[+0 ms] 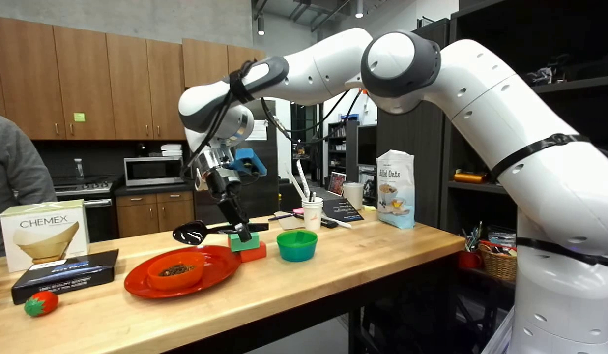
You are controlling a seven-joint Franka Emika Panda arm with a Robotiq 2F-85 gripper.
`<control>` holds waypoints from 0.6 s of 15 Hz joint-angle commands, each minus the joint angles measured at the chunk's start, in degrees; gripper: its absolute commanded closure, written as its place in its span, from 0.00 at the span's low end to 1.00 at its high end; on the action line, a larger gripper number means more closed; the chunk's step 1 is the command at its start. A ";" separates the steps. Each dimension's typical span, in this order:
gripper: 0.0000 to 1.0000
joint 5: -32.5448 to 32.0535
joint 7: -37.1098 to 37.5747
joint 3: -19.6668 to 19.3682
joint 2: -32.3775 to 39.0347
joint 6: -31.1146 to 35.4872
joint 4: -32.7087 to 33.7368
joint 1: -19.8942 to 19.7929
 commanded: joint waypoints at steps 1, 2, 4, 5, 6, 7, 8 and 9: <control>0.99 -4.49 0.39 0.03 -0.45 -0.10 -0.94 1.40; 0.99 -5.51 0.10 0.19 -0.01 -0.14 -0.68 1.82; 0.99 -5.72 2.08 1.32 1.09 3.02 -2.44 4.21; 0.99 -5.53 2.62 1.76 1.46 4.06 -2.91 4.96; 0.99 -5.22 3.46 2.18 2.59 5.21 -2.52 5.86; 0.99 -5.09 4.22 2.61 3.26 6.21 -2.58 6.81; 0.99 -5.19 5.42 2.89 4.32 6.89 -2.04 8.12; 0.99 -5.51 6.84 3.08 5.77 7.53 -1.19 9.64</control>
